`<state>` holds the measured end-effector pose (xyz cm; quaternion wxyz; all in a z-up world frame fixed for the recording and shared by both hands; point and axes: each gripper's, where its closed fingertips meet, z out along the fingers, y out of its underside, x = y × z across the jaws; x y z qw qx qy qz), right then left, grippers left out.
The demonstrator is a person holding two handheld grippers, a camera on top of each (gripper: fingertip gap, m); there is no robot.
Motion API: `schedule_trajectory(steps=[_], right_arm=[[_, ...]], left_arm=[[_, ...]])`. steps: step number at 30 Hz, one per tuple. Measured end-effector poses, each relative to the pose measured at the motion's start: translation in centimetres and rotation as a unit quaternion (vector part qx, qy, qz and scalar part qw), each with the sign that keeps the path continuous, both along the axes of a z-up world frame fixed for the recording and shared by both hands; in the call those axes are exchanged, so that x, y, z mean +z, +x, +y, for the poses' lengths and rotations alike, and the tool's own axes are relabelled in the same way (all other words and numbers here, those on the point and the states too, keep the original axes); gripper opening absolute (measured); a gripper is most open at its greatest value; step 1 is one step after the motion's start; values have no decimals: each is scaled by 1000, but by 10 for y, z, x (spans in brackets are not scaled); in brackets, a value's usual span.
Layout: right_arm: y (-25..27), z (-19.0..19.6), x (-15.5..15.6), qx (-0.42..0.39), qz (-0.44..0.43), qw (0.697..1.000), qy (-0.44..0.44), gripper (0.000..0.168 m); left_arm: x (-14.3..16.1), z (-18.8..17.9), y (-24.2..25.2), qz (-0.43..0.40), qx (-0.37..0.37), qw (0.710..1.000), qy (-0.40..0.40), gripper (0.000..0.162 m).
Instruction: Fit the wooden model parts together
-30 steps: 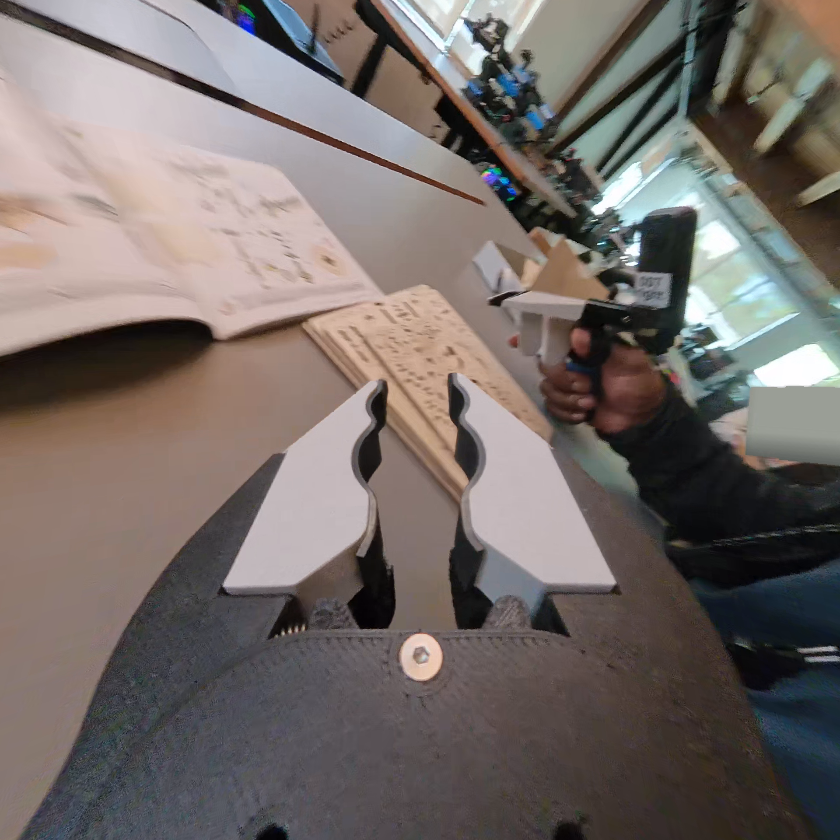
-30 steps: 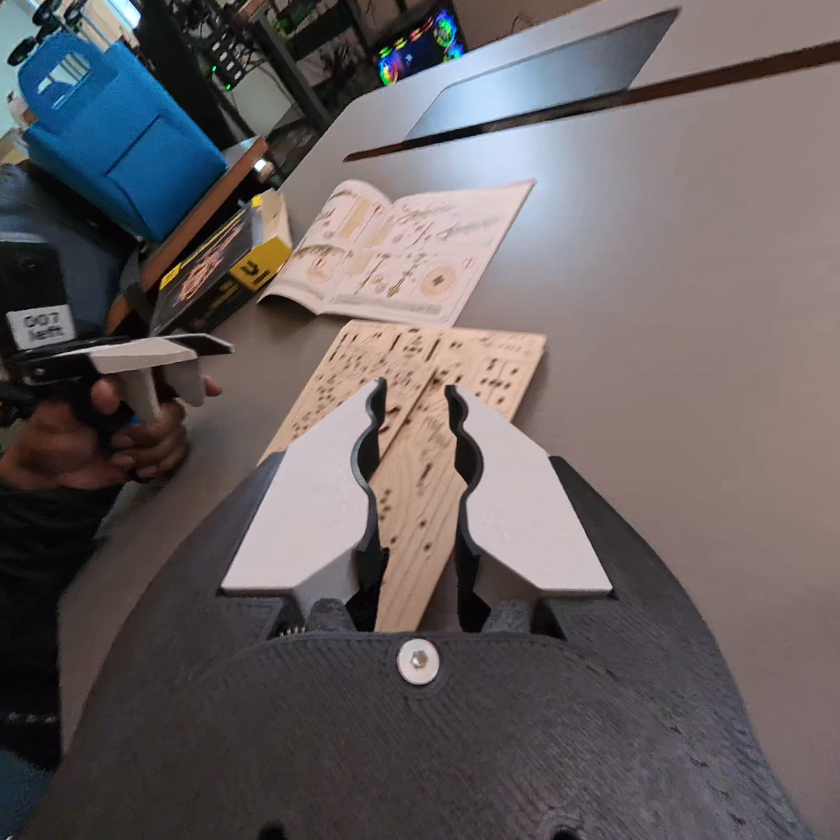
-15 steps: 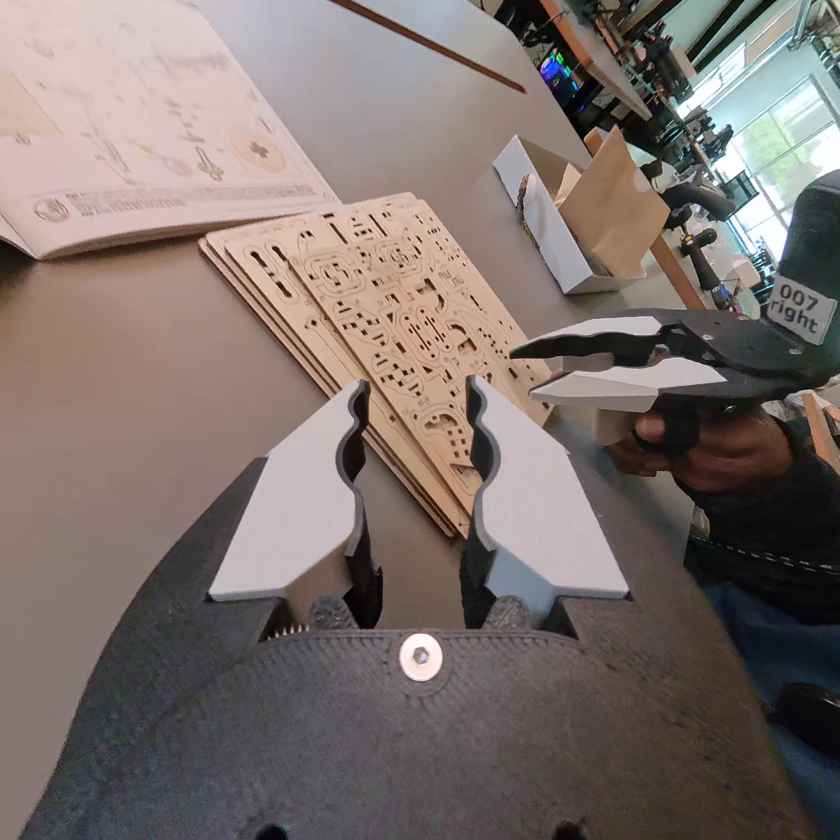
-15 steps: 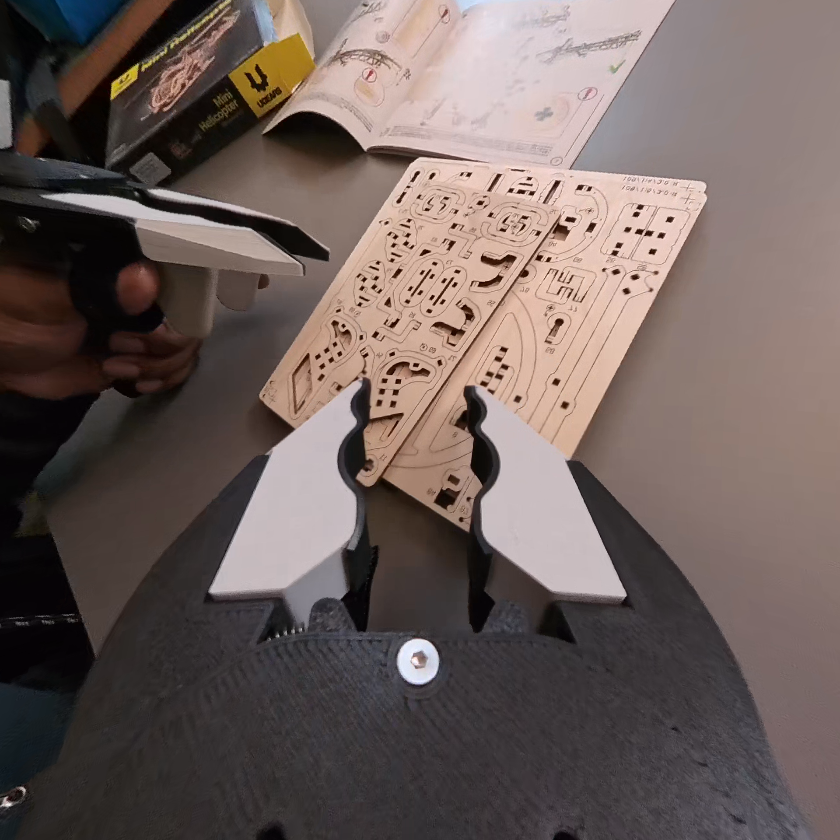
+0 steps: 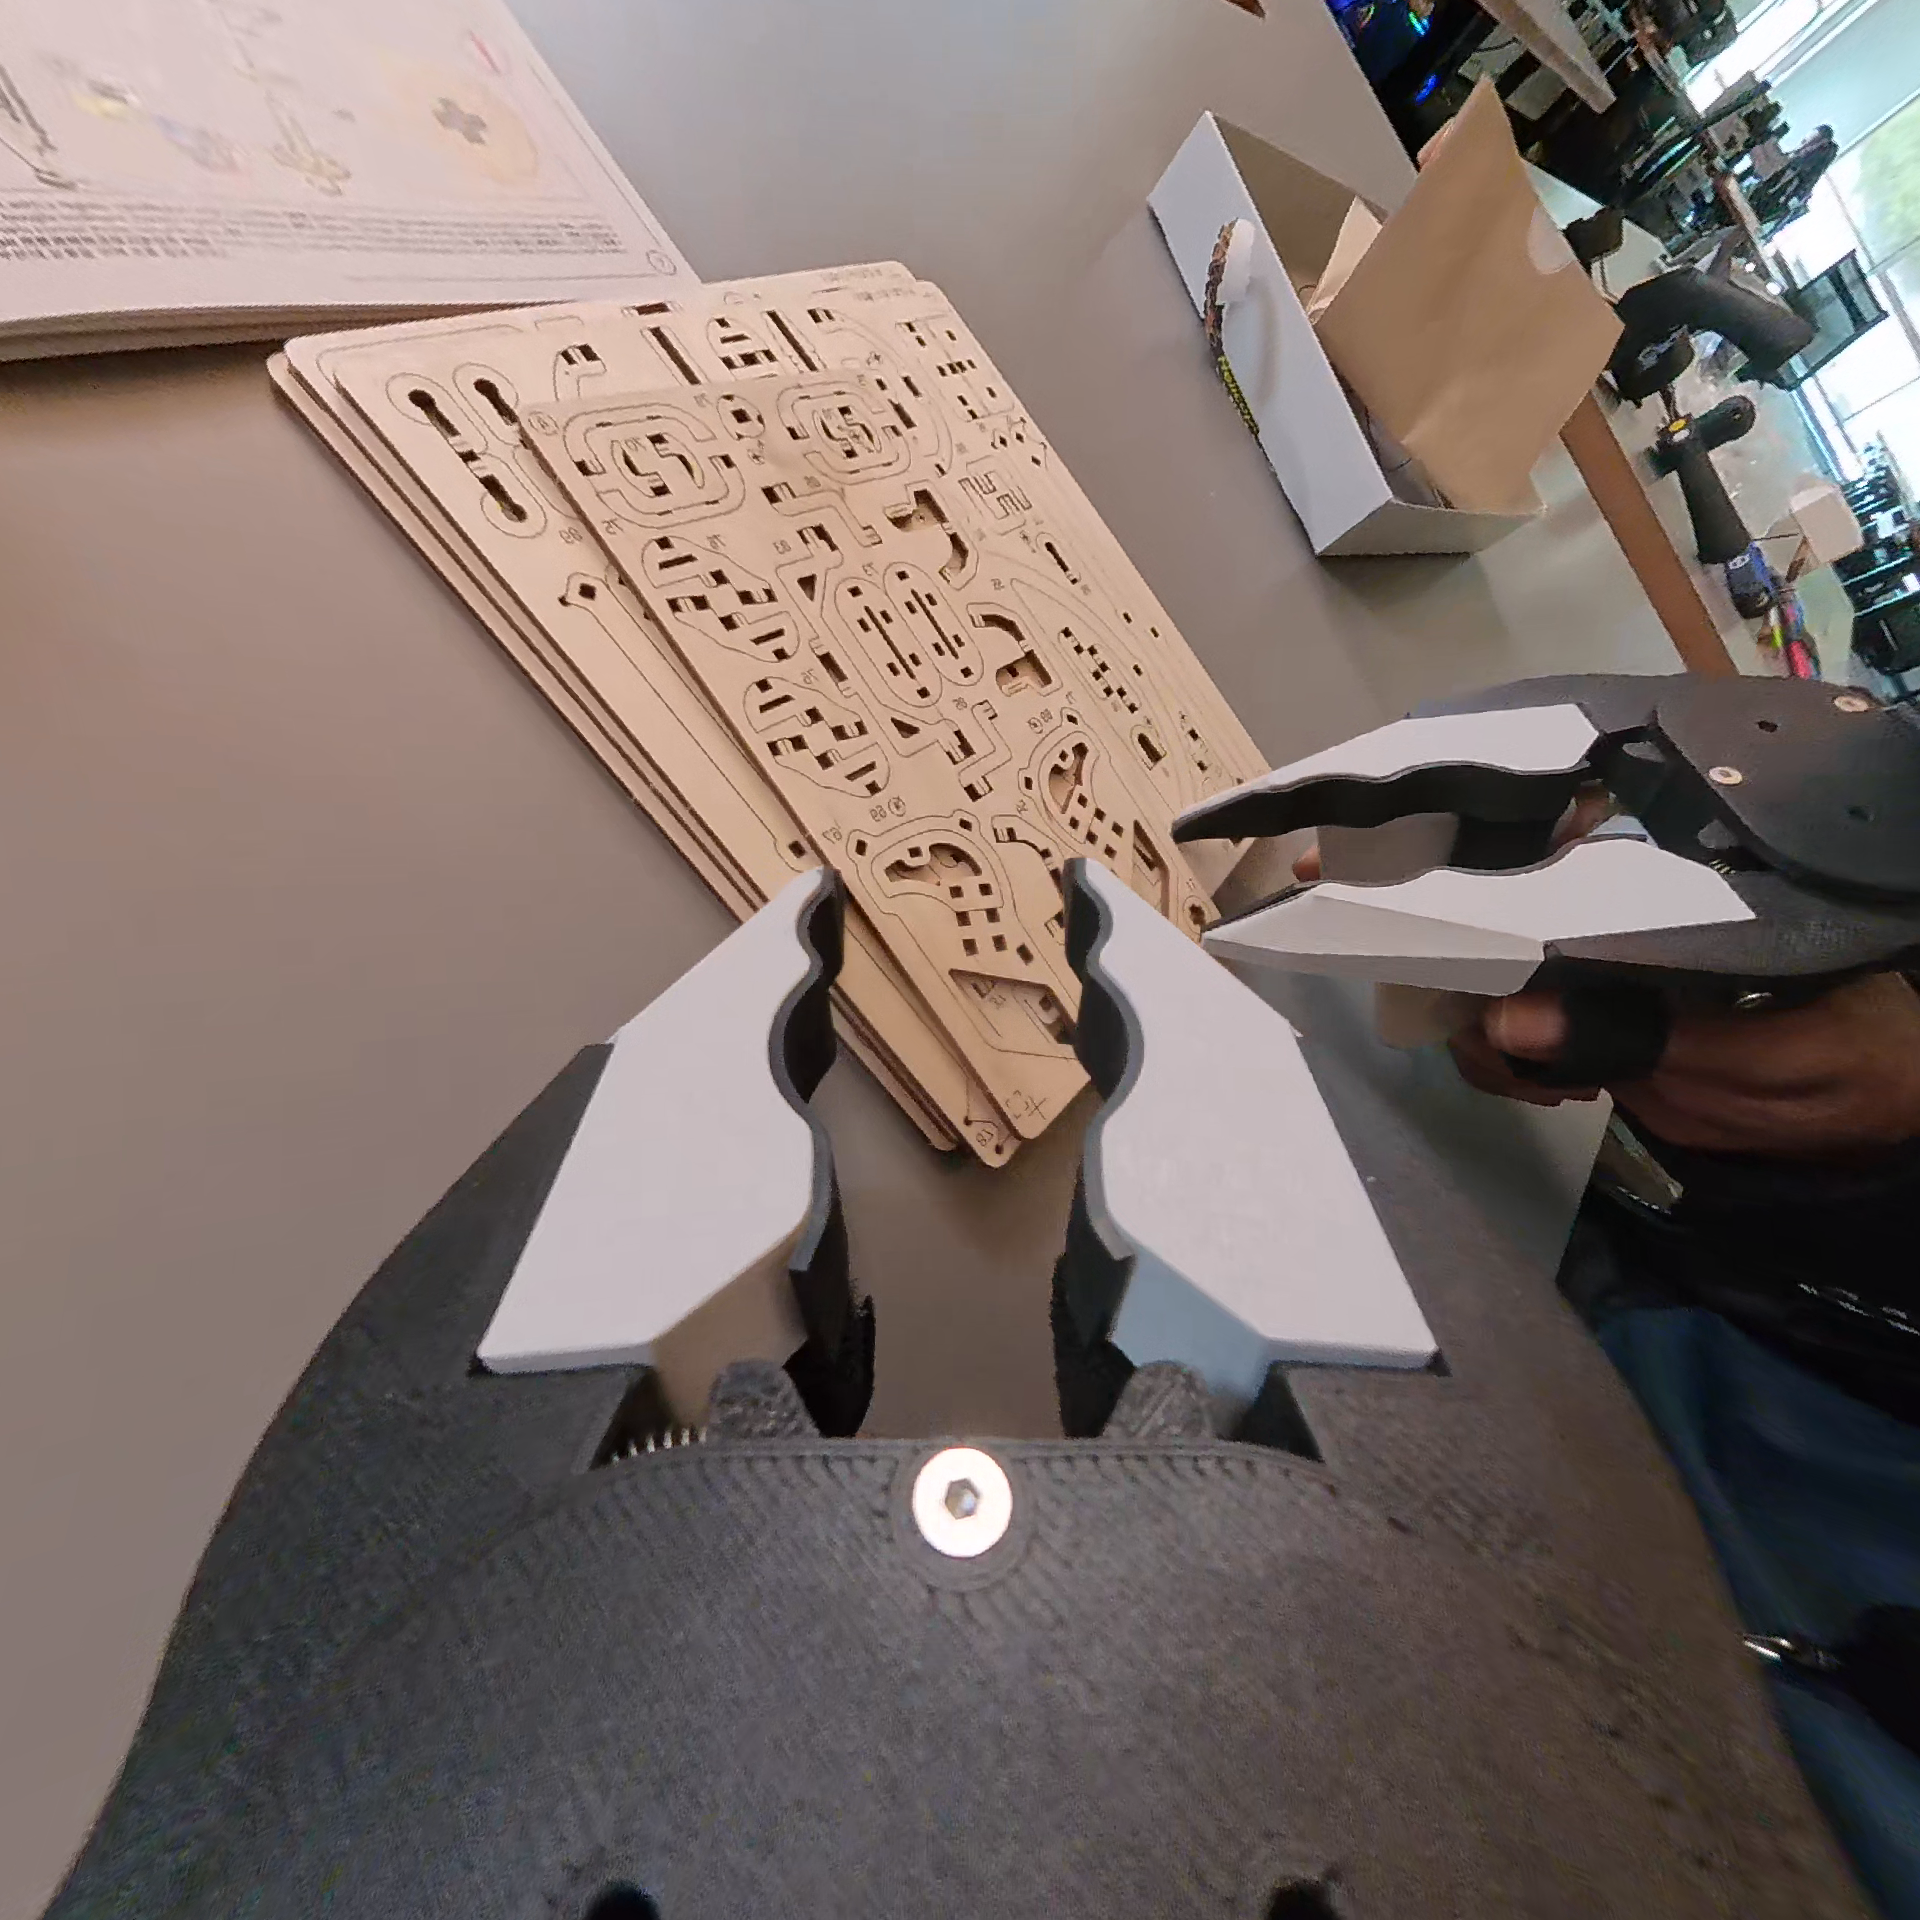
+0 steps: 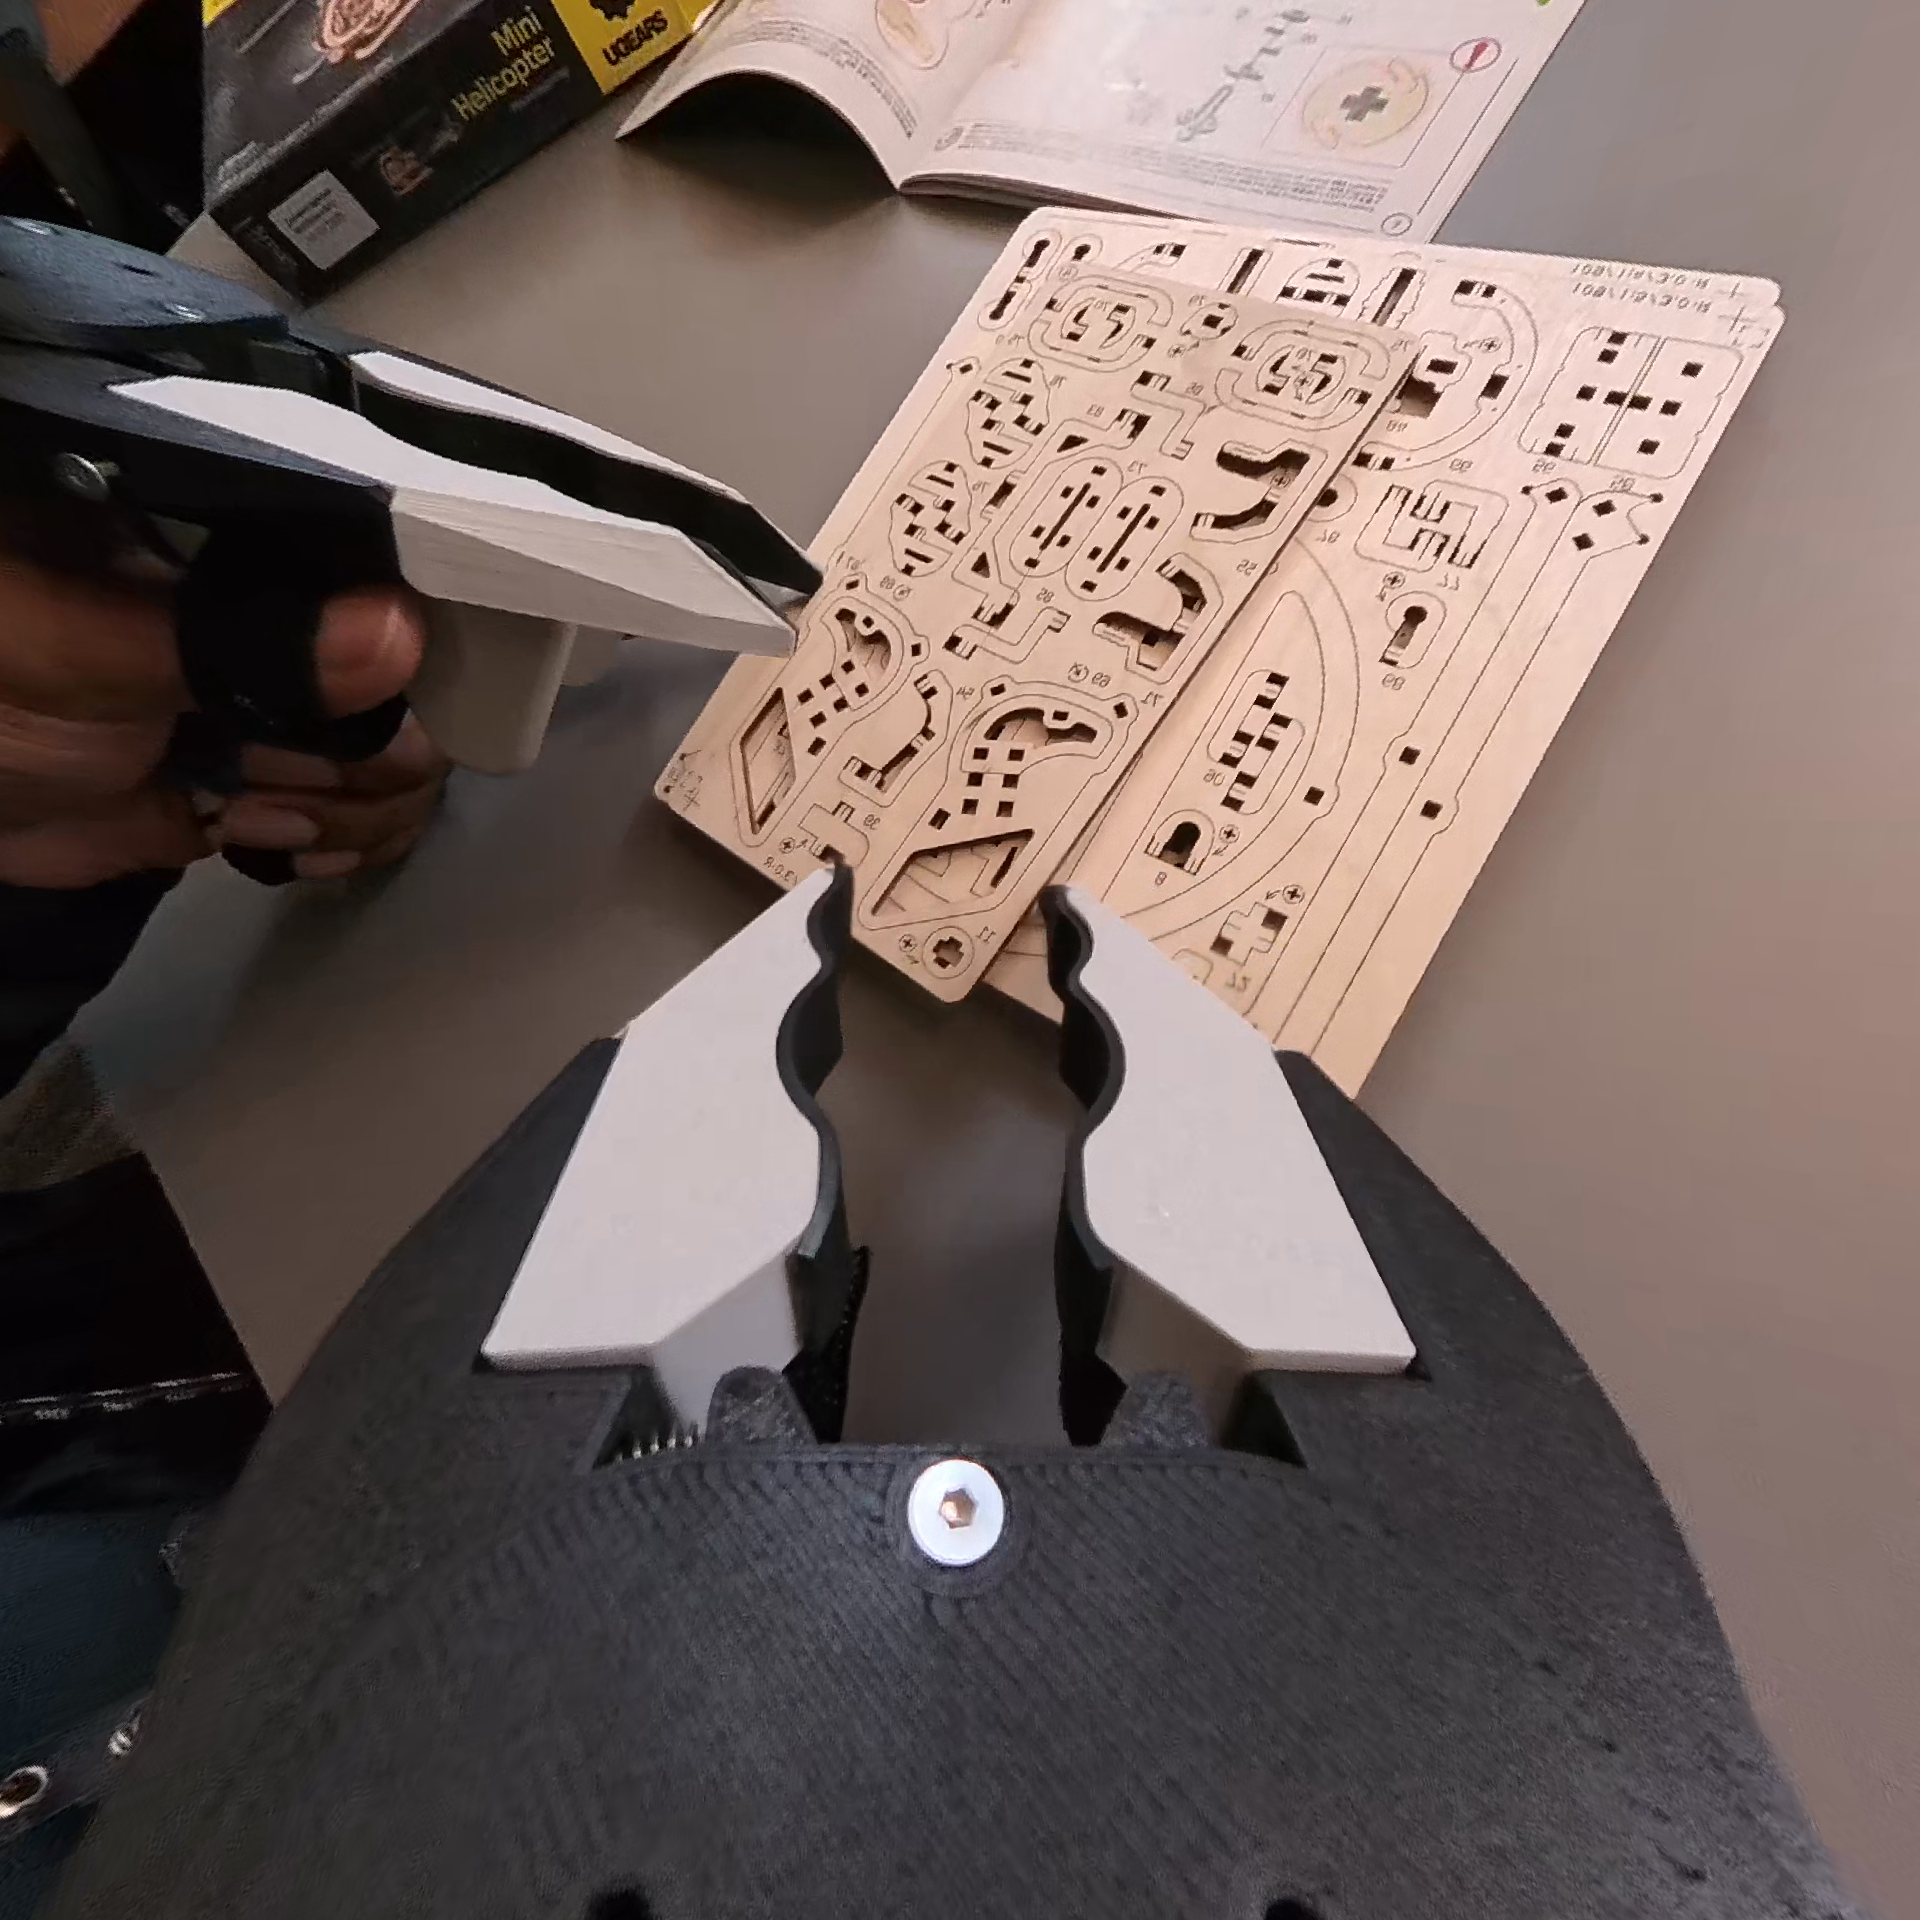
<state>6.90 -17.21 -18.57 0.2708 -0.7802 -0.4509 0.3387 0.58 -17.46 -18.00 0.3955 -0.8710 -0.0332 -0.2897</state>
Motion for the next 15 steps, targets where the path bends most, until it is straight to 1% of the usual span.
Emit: schedule_trajectory(steps=[1, 9, 15], right_arm=[[1, -1, 0, -1, 1, 1000, -2, 37], [6, -3, 0, -4, 4, 1000, -10, 37], [11, 2, 0, -11, 1, 1000, -9, 37]], left_arm=[[0, -1, 1, 2, -1, 1000, 0, 44], [1, -2, 7, 0, -4, 1000, 3, 45], [3, -2, 13, -5, -23, 1000, 8, 46]])
